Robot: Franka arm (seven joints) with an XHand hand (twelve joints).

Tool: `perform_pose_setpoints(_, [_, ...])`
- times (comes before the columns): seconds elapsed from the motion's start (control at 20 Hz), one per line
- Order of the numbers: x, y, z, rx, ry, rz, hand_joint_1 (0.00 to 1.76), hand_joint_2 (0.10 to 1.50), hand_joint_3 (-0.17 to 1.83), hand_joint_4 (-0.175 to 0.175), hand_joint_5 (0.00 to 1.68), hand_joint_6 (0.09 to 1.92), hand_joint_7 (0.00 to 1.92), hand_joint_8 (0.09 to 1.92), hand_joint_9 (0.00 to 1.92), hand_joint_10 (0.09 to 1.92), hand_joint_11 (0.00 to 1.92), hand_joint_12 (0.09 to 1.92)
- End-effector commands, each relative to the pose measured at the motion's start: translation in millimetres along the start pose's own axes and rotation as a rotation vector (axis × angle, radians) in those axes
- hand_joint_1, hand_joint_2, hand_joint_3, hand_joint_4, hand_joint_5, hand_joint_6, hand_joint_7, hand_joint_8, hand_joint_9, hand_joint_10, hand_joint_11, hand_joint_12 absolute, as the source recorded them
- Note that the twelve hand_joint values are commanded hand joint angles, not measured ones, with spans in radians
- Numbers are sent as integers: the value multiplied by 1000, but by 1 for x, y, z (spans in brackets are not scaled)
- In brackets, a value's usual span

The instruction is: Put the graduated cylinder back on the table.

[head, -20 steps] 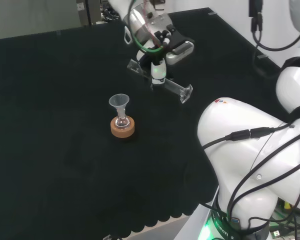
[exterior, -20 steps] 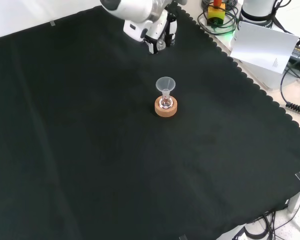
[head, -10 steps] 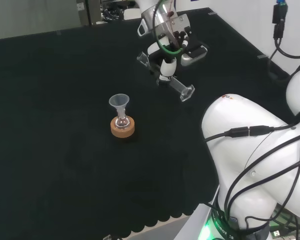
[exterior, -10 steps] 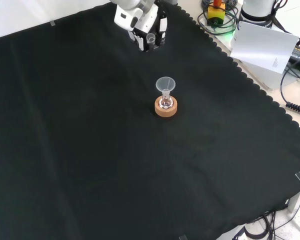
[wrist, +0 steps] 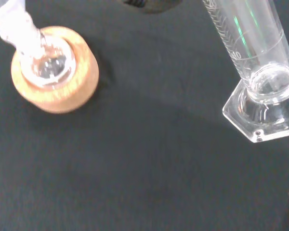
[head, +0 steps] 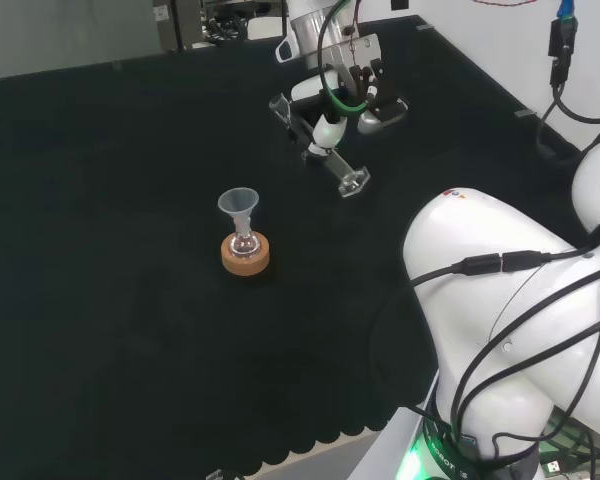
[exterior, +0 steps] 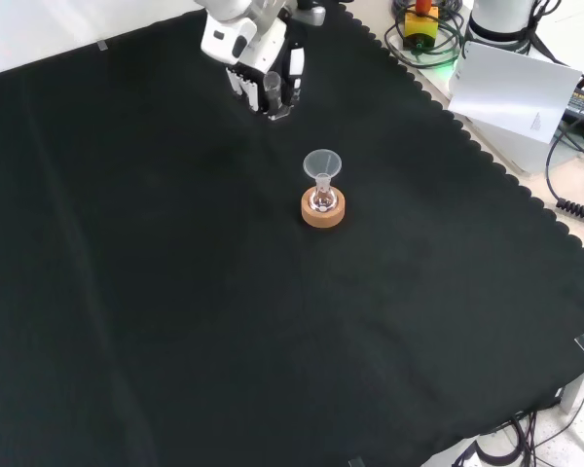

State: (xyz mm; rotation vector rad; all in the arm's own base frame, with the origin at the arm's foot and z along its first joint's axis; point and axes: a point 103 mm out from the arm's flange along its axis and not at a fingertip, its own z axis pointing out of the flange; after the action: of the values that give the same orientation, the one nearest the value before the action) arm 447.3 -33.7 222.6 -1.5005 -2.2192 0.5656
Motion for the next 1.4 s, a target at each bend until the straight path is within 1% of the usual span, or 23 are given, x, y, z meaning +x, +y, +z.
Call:
perform_pose_setpoints(0.05, [-4,46,-5,-128,71,-100,1147,1145,19,-175,918,1118,1498,188,1540,87,1092,789])
perform_pose_setpoints(0.15, [-7,56,-4,-149,123,-116,1147,1145,20,-175,918,1118,1497,188,1539,87,1092,790])
perform_pose_setpoints(0.2, [-8,61,-3,-168,138,-124,1147,1145,20,-175,918,1118,1497,187,1539,87,1093,790])
perform_pose_setpoints(0.45, [-16,76,0,-229,194,-160,1146,1145,20,-175,919,1117,1495,186,1538,87,1094,791])
perform_pose_setpoints(0.65, [-17,85,5,-259,214,-178,1147,1144,20,-175,920,1116,1494,185,1537,87,1095,792])
perform_pose_setpoints(0.85, [-15,96,10,-270,230,-204,1147,1144,20,-175,921,1115,1493,185,1537,87,1095,792])
perform_pose_setpoints(0.95, [-13,103,13,-262,231,-207,1147,1144,20,-175,921,1115,1493,184,1536,87,1095,792])
perform_pose_setpoints(1.0, [-7,108,15,-248,212,-216,1147,1143,20,-175,921,1114,1493,184,1536,87,1095,792])
perform_pose_setpoints(1.15, [-1,120,21,-257,222,-229,1147,1143,21,-175,921,1114,1493,184,1536,87,1096,793])
perform_pose_setpoints(1.4, [-2,133,29,-319,270,-246,1147,1143,21,-175,922,1114,1492,183,1534,87,1097,794])
